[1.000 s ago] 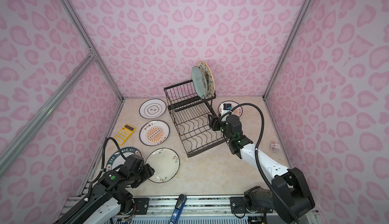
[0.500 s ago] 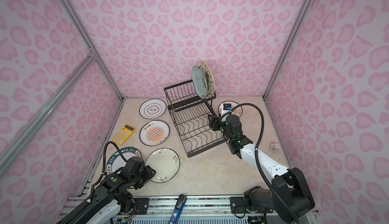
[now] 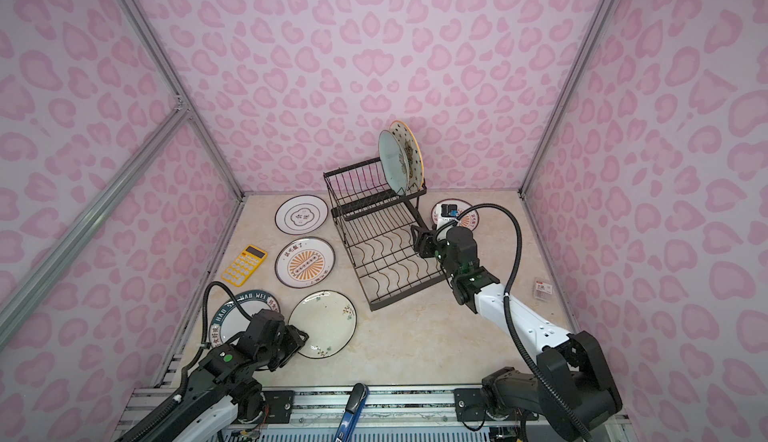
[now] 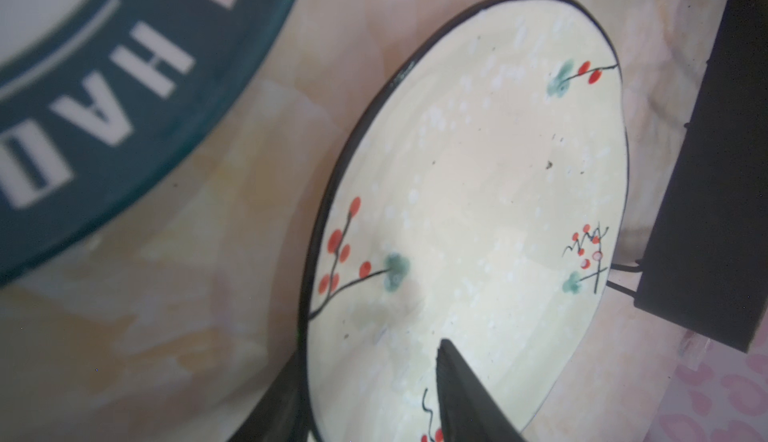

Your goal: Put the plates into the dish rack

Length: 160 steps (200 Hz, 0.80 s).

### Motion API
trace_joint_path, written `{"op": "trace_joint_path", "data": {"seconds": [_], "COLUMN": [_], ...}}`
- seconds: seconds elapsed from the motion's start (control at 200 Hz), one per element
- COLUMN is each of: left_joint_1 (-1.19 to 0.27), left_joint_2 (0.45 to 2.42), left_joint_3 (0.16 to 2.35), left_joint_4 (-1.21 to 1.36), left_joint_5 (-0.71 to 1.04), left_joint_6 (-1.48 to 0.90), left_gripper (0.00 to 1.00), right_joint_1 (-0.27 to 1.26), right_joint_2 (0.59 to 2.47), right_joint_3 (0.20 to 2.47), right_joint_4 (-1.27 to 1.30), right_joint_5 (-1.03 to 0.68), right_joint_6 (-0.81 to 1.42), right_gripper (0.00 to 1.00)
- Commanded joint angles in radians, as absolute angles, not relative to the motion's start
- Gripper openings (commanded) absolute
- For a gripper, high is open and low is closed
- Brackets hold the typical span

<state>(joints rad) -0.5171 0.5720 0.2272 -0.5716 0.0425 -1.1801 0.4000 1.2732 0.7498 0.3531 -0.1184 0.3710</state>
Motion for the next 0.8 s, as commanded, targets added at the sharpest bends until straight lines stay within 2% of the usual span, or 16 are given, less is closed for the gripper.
{"op": "trace_joint_path", "data": {"seconds": [0.0, 0.795], "left_joint_1": [-0.517, -0.517], "left_joint_2": [0.569, 0.527], "left_joint_3": [0.217, 0.206], "left_joint_4": [-0.635, -0.657], "left_joint_5": [0.017, 0.01], "left_joint_6": [-1.188, -1.202], "left_gripper": [0.48, 0.37], "right_joint_1": [0.4, 0.399], "right_joint_2": [1.267, 1.261], "right_joint_3": [0.745, 0.739], "right_joint_4": [0.366, 0.371], "right_joint_5": [-0.106, -0.107], "right_joint_6": [0.368, 0.369], "right_gripper": [0.69, 0.69]}}
